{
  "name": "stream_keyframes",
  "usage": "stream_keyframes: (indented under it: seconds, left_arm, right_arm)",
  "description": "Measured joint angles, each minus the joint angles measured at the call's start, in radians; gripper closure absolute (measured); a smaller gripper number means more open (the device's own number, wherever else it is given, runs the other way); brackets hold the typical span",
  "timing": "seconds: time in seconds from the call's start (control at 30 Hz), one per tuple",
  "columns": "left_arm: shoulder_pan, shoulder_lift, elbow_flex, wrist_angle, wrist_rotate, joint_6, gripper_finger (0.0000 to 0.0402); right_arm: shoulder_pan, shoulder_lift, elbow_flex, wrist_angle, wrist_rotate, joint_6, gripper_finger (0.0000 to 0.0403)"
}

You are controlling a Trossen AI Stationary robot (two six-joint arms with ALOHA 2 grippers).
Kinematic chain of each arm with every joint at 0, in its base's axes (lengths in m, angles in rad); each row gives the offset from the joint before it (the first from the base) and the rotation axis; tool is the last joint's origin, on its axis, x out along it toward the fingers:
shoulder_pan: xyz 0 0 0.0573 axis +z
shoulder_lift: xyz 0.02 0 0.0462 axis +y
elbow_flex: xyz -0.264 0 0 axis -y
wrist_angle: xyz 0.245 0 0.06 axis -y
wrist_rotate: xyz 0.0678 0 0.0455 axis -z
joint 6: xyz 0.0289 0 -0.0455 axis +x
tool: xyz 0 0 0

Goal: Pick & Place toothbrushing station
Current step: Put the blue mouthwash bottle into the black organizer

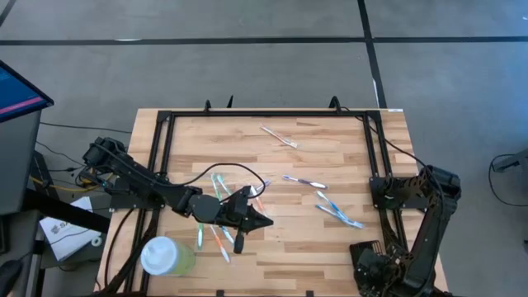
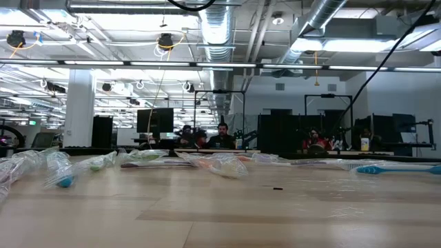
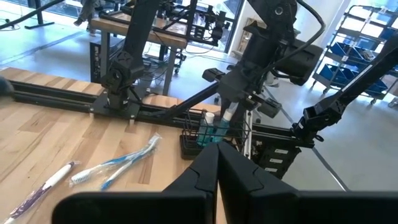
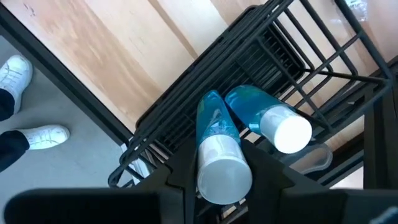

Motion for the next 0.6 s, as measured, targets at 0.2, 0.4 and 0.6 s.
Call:
stream_keyframes:
  seconds: [0.2,0.4,0.6]
  left_arm:
    - [-0.001,0.0,0.0,0.003,0.0,0.0,0.0401]
    - [-0.005,0.0,0.0,0.005,0.0,0.0,0.0401]
    - [-0.005,0.0,0.0,0.005,0.0,0.0,0.0401]
  right_arm:
    - [0.002,0.001,-0.044,0.044,-0.026,0.018,0.0314]
    - [0.006,0.001,-0.044,0.032,-0.031,0.038,0.0314]
    - [-0.004,0.001,-0.044,0.043,-0.035,0.075,0.0314]
